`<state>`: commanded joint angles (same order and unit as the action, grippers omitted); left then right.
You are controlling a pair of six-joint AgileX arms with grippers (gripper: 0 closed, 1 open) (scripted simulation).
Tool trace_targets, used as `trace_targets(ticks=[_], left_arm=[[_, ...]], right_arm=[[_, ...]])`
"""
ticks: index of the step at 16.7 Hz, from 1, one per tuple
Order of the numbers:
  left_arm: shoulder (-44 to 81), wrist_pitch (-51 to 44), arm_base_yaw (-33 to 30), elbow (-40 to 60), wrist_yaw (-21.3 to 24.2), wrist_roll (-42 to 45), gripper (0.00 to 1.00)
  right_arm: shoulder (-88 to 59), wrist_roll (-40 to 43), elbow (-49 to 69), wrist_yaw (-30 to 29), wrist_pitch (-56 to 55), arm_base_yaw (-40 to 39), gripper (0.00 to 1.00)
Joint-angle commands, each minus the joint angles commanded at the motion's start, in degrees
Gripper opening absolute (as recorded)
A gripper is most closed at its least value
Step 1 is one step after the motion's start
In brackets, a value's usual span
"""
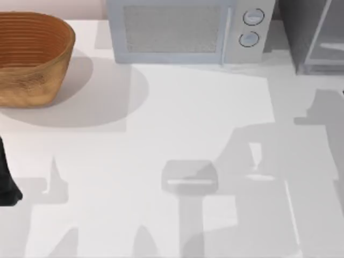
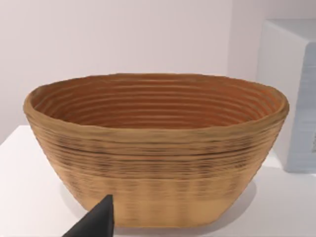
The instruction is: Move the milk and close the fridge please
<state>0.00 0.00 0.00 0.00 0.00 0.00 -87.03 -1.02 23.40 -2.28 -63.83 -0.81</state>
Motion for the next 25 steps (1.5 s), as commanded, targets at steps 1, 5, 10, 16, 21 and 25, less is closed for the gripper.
trace_targets(ticks=[1, 5, 10, 16, 21, 25], left_arm=[[0.00, 0.00, 0.00, 0.00, 0.00, 0.00, 1.00], [0.00, 0.00, 0.00, 0.00, 0.00, 0.00, 1.00], [0.00, 0.00, 0.00, 0.00, 0.00, 0.00, 1.00], [0.00, 0.00, 0.00, 0.00, 0.00, 0.00, 1.00], [0.00, 0.00, 0.00, 0.00, 0.00, 0.00, 1.00], [0.00, 0.00, 0.00, 0.00, 0.00, 0.00, 1.00]], right_arm=[[-1.03, 0.00, 1.19, 0.23, 0.23, 0.34, 0.00], [-9.23, 0.28, 10.41, 2.40, 2.35, 2.68, 0.00], [-23.86, 0.94, 27.06, 6.82, 6.99, 6.71, 0.00], [-38.61, 1.41, 44.93, 11.52, 12.75, 11.21, 0.00], [-41.97, 1.49, 49.22, 12.59, 14.22, 12.33, 0.00], [-41.84, 1.45, 49.11, 12.55, 14.17, 12.17, 0.00]])
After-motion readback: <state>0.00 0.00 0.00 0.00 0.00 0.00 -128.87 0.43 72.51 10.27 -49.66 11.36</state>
